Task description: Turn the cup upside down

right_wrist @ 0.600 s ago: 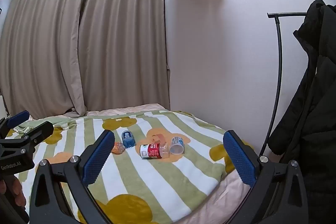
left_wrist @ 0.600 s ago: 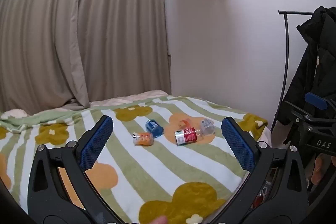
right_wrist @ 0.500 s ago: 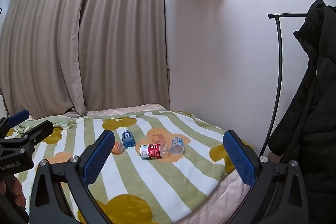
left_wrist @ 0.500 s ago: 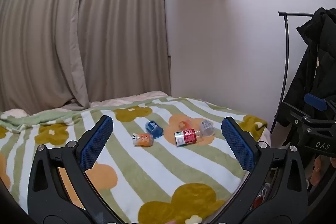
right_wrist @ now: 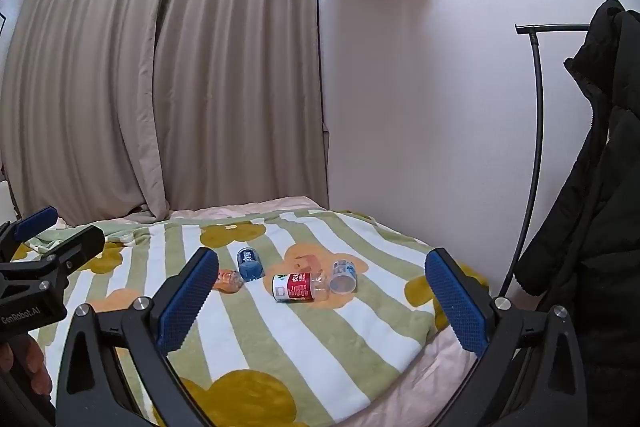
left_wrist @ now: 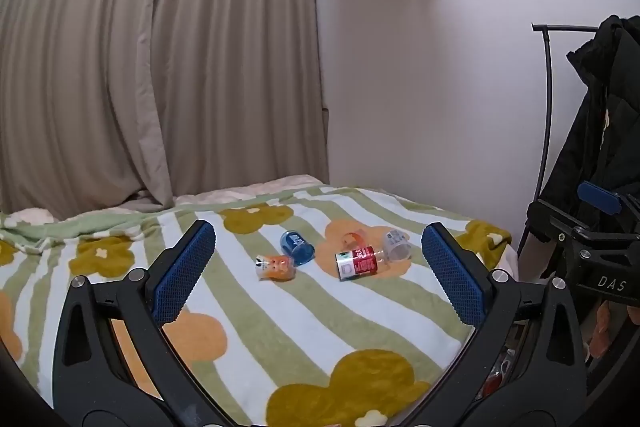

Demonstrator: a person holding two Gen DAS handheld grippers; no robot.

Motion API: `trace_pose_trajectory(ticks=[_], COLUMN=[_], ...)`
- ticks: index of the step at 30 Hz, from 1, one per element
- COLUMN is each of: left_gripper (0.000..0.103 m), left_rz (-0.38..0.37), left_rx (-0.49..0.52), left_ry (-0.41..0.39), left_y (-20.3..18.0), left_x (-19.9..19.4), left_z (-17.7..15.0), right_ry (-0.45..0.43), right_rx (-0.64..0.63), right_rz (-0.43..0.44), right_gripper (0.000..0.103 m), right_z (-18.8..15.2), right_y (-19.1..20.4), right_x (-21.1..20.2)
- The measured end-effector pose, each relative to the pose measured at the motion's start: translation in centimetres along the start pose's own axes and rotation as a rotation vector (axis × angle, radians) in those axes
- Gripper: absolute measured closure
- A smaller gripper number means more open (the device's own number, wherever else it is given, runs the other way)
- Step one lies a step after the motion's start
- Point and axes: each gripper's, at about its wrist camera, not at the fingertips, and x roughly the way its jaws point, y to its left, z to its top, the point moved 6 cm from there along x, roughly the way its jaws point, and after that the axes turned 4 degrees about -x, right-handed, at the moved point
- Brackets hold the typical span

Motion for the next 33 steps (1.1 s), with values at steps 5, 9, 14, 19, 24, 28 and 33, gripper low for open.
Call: trace_pose_trajectory(ticks=[5,9,14,19,24,28,33], left_gripper=[0.0,0.0,0.0,0.0,0.0,0.0,0.0], left_rz=[-0.001,-0.001,-0.001,0.0,-0.001,0.0,0.0], left_rx=[-0.001,-0.001,-0.001,-0.001,0.0,0.001,0.0], left_ry=[-0.003,-0.004,-0.005,-0.006,-0.006,-0.007,-0.008], left_y=[0.07,0.07,0.02,0.02,0.01,-0.04,-0.04], left_x=[-0.17,-0.19,-0.22,-0.23,-0.24,-0.24,-0.26], left_z=[0.19,0.18,0.2,0.21,0.19,0.19,0.21], right_ry=[0.0,0.0,-0.001,-0.001,0.0,-0.002,-0.002], right_rx=[-0.002,-0.002,0.0,0.0,0.001,0.0,0.001], right_rz=[0.0,0.0,0.001,0.001,0.001,0.002,0.002], right_gripper=[0.0,0.0,0.0,0.0,0.0,0.0,0.0], right_z=[0.04,0.02,-0.01,0.03,0.08,0.04,0.05], right_y=[0.01,0.08,0.18,0.1,0.22,0.08,0.13], right_x=[-0.16,0.16,0.1,0.06,0.14,0.05,0.07])
